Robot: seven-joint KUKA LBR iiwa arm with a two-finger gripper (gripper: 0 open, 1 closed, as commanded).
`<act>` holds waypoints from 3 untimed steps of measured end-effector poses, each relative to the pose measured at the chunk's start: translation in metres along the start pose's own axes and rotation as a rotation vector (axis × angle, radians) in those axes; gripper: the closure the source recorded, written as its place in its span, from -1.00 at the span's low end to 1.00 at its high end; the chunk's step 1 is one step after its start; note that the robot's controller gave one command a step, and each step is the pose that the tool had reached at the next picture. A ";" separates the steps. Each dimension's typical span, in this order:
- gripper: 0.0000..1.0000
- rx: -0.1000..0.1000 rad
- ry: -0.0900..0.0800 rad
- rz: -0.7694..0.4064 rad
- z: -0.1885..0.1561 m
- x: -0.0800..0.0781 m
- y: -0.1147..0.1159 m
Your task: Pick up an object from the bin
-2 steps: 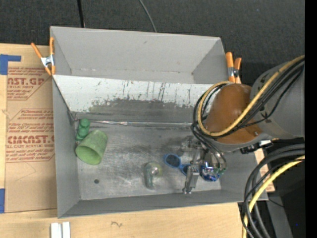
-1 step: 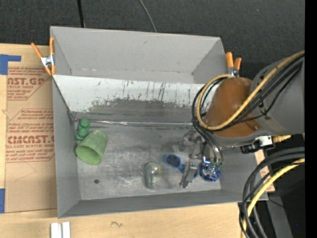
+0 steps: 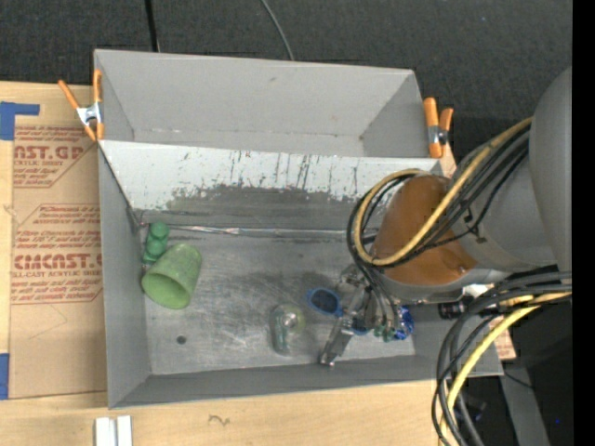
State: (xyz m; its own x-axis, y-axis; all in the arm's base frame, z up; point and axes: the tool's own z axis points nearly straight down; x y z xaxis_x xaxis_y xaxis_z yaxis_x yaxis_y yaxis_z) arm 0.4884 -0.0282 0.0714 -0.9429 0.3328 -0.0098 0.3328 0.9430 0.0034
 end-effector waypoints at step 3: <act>1.00 0.002 0.010 -0.001 -0.004 0.000 0.001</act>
Offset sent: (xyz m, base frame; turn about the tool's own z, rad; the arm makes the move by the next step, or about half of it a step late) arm 0.0000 0.0000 0.0000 0.0000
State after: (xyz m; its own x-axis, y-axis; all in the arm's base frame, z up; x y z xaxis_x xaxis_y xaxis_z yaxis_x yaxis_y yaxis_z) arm 0.4890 -0.0272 0.0752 -0.9433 0.3319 0.0004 0.3319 0.9433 0.0010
